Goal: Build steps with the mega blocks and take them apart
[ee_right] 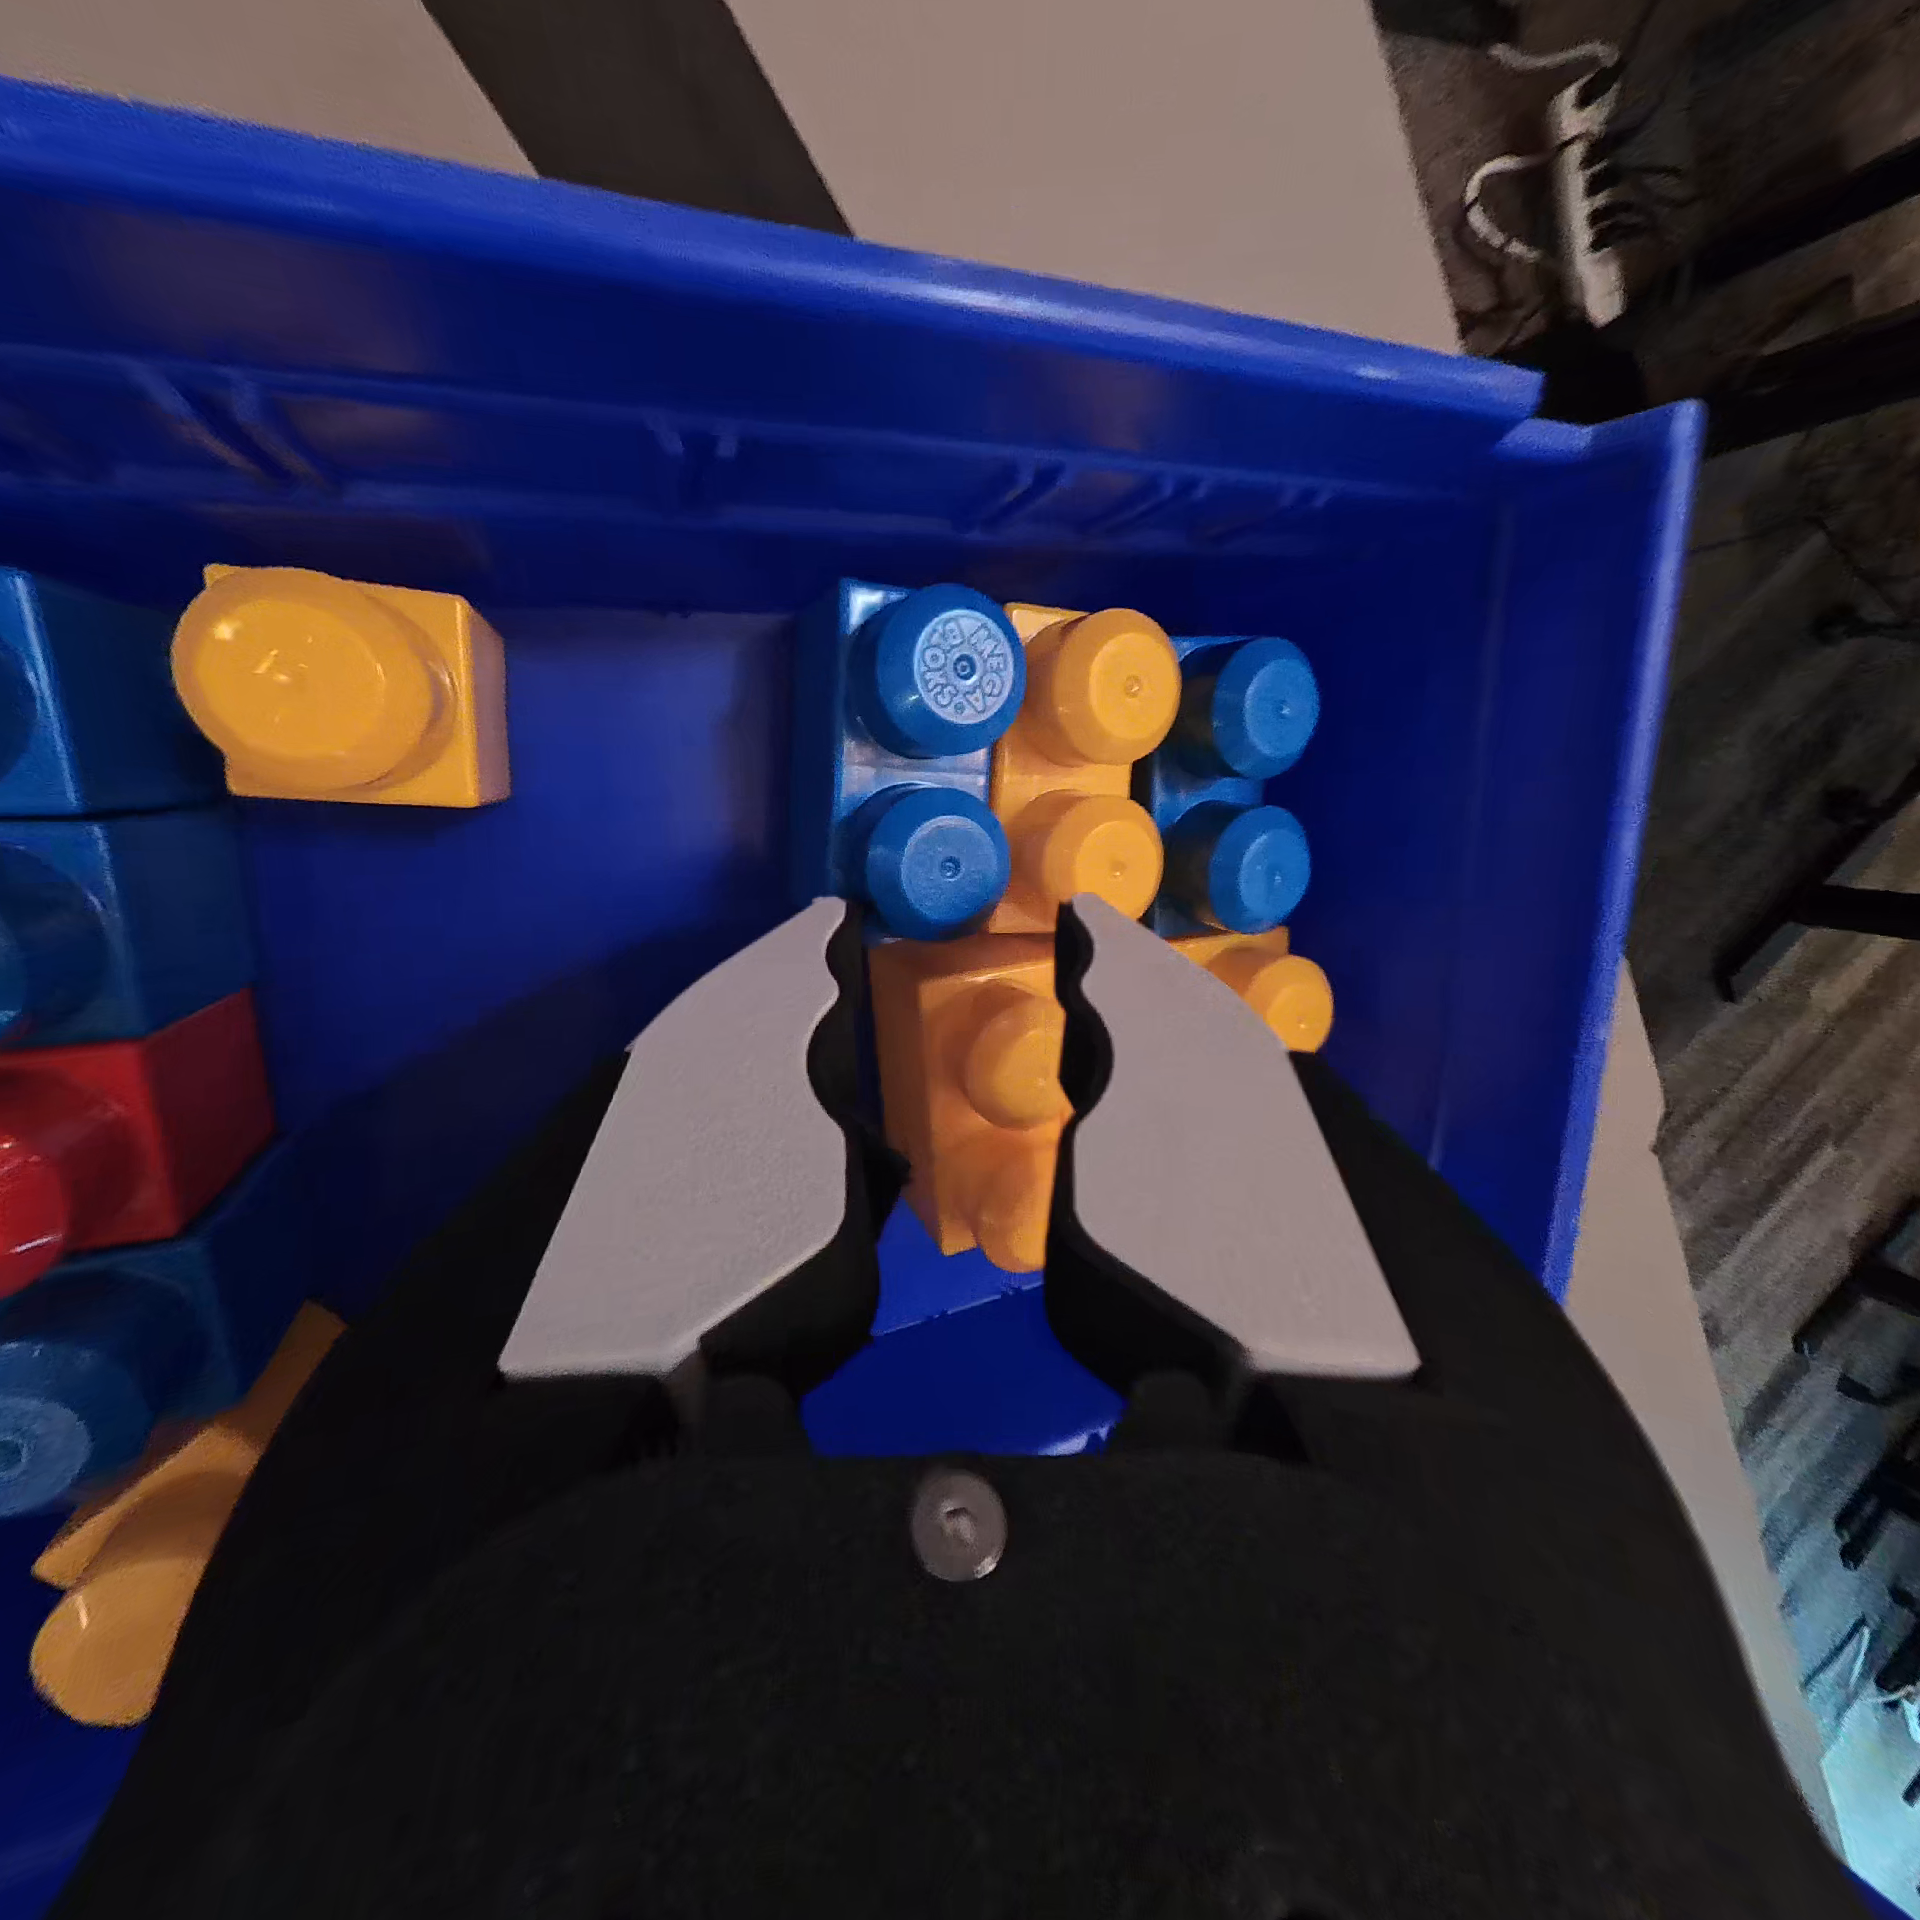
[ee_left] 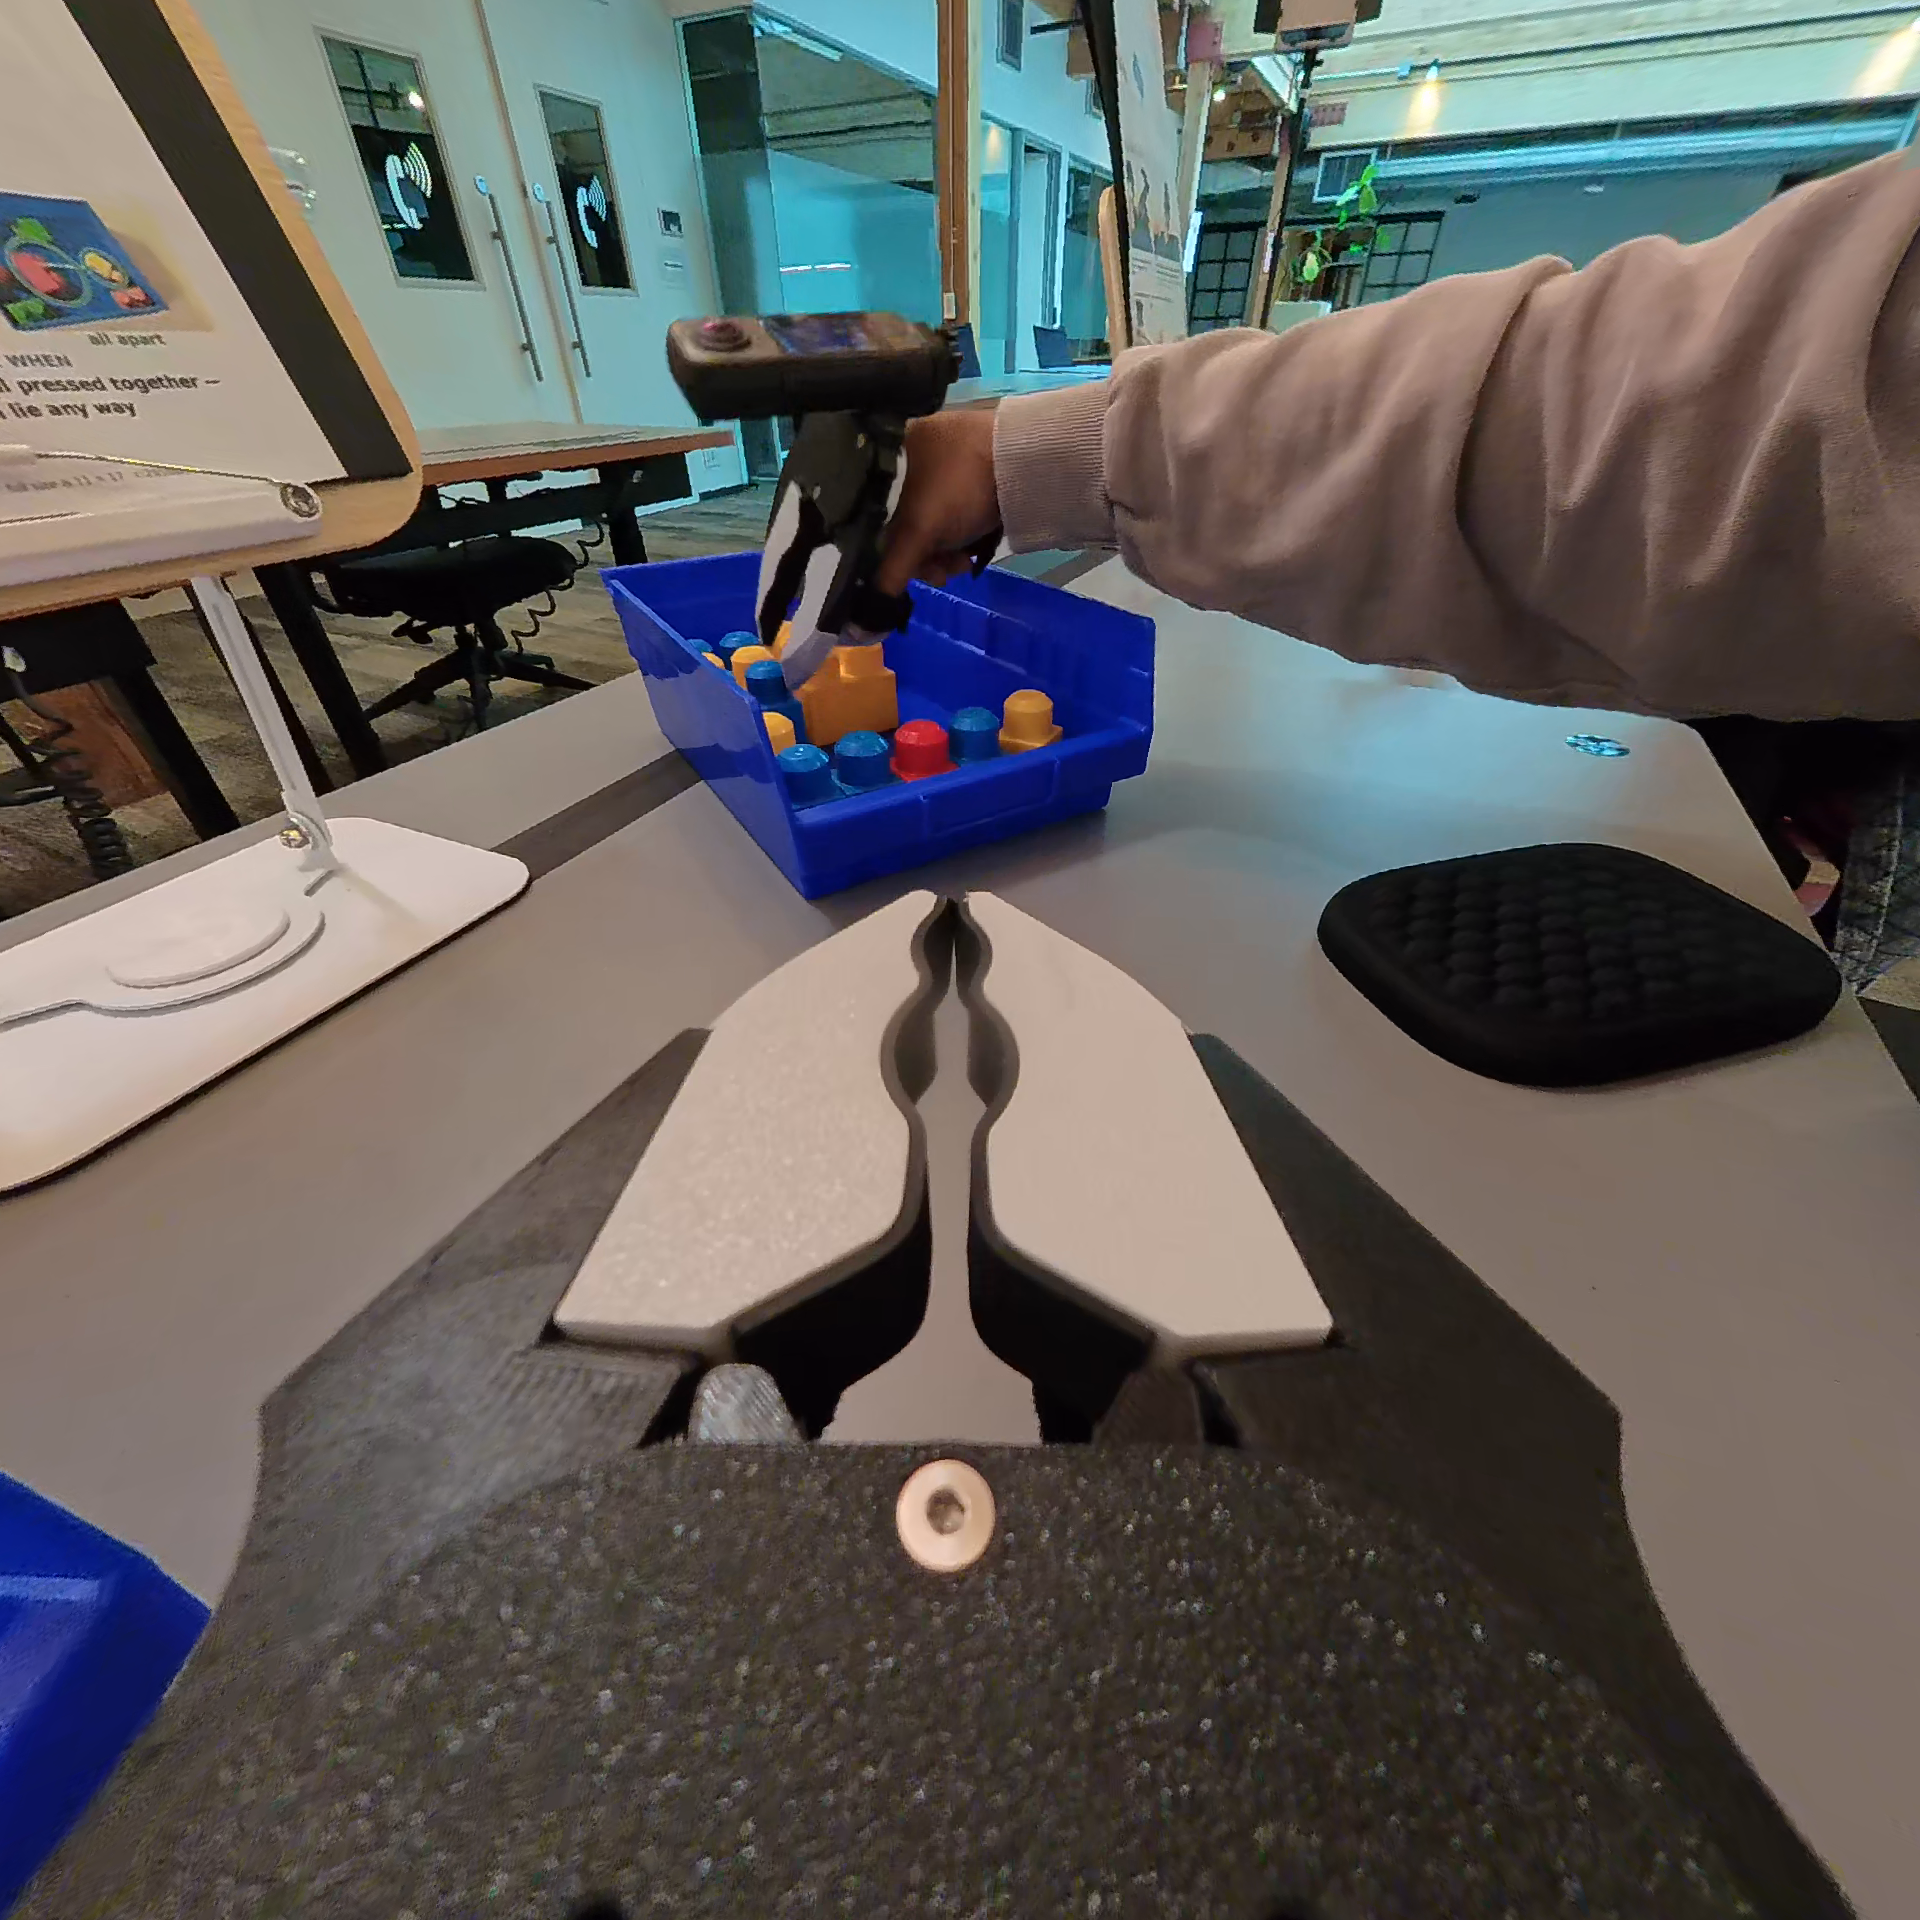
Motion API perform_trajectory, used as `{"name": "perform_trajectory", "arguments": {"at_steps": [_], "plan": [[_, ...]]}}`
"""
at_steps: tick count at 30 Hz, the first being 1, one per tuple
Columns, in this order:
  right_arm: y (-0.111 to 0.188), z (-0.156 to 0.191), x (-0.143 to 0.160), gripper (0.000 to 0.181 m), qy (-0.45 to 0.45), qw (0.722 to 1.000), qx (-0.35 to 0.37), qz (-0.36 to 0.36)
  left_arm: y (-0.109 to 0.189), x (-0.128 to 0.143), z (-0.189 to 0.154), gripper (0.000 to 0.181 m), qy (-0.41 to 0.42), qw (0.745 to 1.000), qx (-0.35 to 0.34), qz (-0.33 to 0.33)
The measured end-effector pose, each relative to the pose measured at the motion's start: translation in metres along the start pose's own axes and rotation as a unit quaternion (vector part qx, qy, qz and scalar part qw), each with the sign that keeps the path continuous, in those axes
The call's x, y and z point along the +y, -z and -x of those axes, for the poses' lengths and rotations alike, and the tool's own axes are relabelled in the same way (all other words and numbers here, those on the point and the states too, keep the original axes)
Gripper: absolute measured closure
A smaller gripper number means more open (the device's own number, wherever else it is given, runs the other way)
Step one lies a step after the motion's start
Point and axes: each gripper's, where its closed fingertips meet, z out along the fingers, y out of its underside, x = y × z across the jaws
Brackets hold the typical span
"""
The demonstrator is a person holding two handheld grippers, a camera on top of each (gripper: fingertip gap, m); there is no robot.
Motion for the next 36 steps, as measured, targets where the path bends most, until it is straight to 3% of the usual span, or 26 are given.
{"name": "perform_trajectory", "arguments": {"at_steps": [4,7,10,14,19,25,32,36], "plan": [[0.034,0.008,-0.024,0.143,-0.041,0.994,0.006,-0.097,0.003,-0.002,0.006,0.181,-0.003,1.000,-0.016,-0.003],[0.089,0.034,-0.059,0.143,-0.091,0.968,-0.015,-0.235,0.011,-0.009,0.023,0.181,-0.007,0.998,-0.058,-0.009],[0.148,0.077,-0.081,0.147,-0.133,0.922,-0.046,-0.360,0.031,-0.019,0.061,0.181,-0.013,0.989,-0.149,-0.005],[0.187,0.143,-0.080,0.148,-0.152,0.886,-0.077,-0.431,0.072,-0.034,0.126,0.174,0.025,0.960,-0.278,0.002],[0.200,0.199,-0.069,0.148,-0.176,0.856,-0.097,-0.477,0.120,-0.034,0.216,0.150,0.056,0.906,-0.419,0.019],[0.194,0.227,-0.061,0.149,-0.181,0.843,-0.092,-0.498,0.155,0.009,0.312,0.135,0.099,0.836,-0.529,0.107],[0.195,0.226,-0.059,0.149,-0.186,0.838,-0.089,-0.506,0.164,0.055,0.365,0.132,0.140,0.796,-0.559,0.183],[0.197,0.228,-0.058,0.149,-0.184,0.834,-0.089,-0.512,0.160,0.077,0.374,0.145,0.150,0.794,-0.545,0.222]]}}
